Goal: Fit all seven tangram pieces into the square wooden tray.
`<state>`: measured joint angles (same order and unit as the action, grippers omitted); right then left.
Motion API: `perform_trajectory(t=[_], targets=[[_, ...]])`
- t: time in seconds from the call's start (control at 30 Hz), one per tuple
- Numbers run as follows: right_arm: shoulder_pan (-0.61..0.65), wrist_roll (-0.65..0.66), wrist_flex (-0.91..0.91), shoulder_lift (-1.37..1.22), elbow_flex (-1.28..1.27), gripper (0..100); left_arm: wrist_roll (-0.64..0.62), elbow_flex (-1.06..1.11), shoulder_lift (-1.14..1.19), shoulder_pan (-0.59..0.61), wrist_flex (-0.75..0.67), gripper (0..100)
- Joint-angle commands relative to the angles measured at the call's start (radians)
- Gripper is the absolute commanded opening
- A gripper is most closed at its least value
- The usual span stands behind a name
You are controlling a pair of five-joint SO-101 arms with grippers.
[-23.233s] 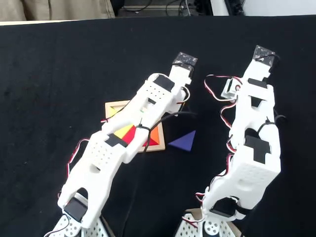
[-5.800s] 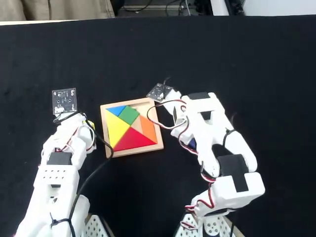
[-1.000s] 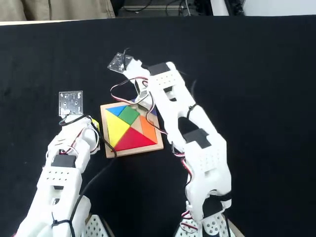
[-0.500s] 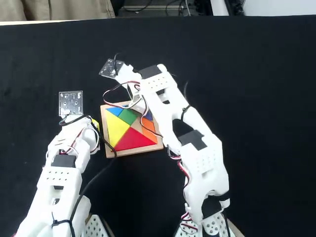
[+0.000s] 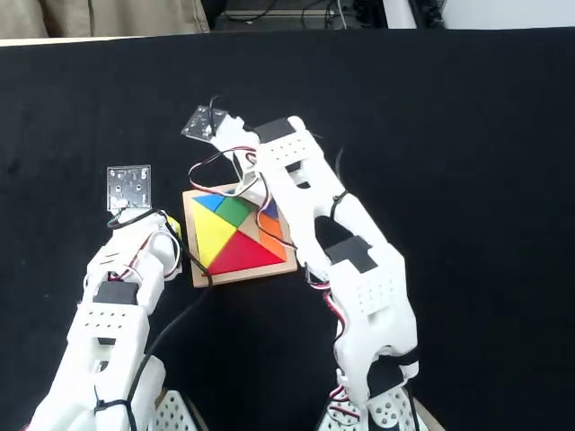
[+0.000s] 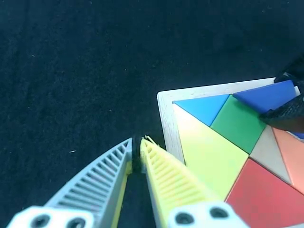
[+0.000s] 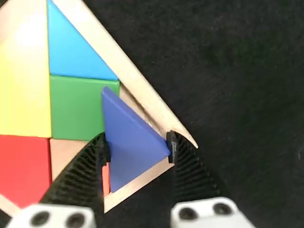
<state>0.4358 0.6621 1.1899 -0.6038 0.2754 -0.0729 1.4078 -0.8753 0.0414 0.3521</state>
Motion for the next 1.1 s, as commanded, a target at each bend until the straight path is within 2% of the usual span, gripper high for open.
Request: perform_trajectory(t=[0.0, 0.57, 0.73, 0.8, 1.07], targets=[[-0.017, -0.012, -0.025, -0.015, 0.058, 1.2, 0.009, -0.012, -0.011, -0.007, -0.017, 4], [-0.017, -0.011, 0.032, 0.039, 0.030, 2.1, 0.009, -0.012, -0.011, -0.007, -0.017, 4], [-0.009, -0.006, 0.063, 0.041, 0.028, 18.7, 0.009, -0.012, -0.011, -0.007, -0.017, 4], [-0.008, -0.005, 0.064, 0.041, 0.028, 22.3, 0.009, -0.012, -0.011, -0.007, -0.017, 4], [-0.044, 0.020, 0.103, 0.108, 0.045, 16.6, 0.009, -0.012, -0.011, -0.007, -0.017, 4]])
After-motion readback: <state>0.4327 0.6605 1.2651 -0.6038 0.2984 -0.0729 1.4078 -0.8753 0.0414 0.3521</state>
